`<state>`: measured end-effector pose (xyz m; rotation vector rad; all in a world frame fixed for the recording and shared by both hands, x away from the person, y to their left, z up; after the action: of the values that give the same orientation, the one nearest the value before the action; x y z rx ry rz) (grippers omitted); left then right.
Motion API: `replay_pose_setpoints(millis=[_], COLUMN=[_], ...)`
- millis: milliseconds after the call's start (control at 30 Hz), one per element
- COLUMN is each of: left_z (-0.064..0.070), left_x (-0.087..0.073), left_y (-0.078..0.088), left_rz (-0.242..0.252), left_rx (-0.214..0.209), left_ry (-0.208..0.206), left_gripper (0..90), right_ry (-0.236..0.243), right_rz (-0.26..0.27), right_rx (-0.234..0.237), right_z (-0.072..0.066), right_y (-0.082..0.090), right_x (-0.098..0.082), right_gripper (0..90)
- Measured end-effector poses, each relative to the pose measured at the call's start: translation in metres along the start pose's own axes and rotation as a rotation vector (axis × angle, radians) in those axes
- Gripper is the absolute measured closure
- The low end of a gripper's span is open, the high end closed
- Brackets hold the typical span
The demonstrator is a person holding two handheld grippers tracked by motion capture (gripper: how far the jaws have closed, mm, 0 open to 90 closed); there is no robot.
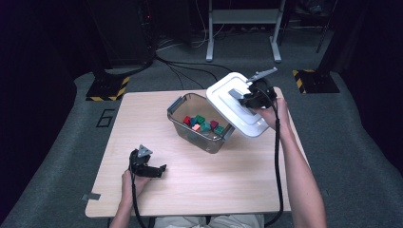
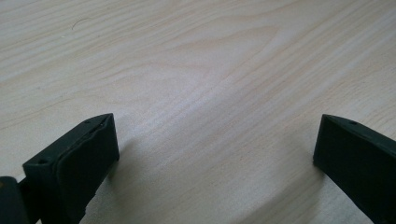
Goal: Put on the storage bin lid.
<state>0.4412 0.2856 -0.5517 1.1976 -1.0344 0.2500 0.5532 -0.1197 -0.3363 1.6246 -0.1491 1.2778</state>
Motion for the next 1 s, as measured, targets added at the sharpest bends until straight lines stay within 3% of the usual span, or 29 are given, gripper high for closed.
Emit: replay_pose_setpoints(millis=[233,267,333,433,500,833,867,1000], left_z=[0.000,0.000,0.000,0.000,0.000,0.000,0.000,0.000], left_x=[0.000,0.000,0.000,0.000,0.000,0.000,0.000,0.000], left_y=[0.000,0.000,0.000,0.000,0.000,0.000,0.000,0.000], left_rz=[0.001,0.001,0.001,0.000,0.001,0.000,0.000,0.000], left_rx=[0.001,0.001,0.000,0.000,0.000,0.001,0.001,-0.001], left_ry=[-0.001,-0.001,0.003,0.001,0.007,0.003,0.003,0.002], left_gripper=[0.0,0.0,0.0,0.0,0.0,0.0,0.0,0.0], right_ry=[0.084,0.084,0.109,0.104,0.141,0.131,0.113,0.110], right_rz=[-0.011,-0.011,-0.025,-0.035,-0.050,-0.110,-0.117,-0.134], right_rx=[0.070,0.070,0.100,0.111,0.137,0.195,0.196,0.201], right_z=[-0.038,-0.038,-0.052,-0.061,-0.068,-0.087,-0.088,-0.091], right_y=[-0.029,-0.029,-0.044,-0.055,-0.070,-0.110,-0.113,-0.121], right_x=[0.032,0.032,0.040,0.044,0.047,0.049,0.048,0.044], right_gripper=[66.9,66.9,66.9,66.9,66.8,66.8,66.8,66.8])
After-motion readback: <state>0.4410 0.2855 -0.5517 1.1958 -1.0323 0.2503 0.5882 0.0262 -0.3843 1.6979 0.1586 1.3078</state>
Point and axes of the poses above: each handheld gripper's, and its own axes: y roughly backward along the jaws, x roughly out of its top, z roughly to its right, the point moved 3 cm from there along -y, roughly forward along the jaws, and after that the axes turned 4 degrees about z, right-handed, at the moved point
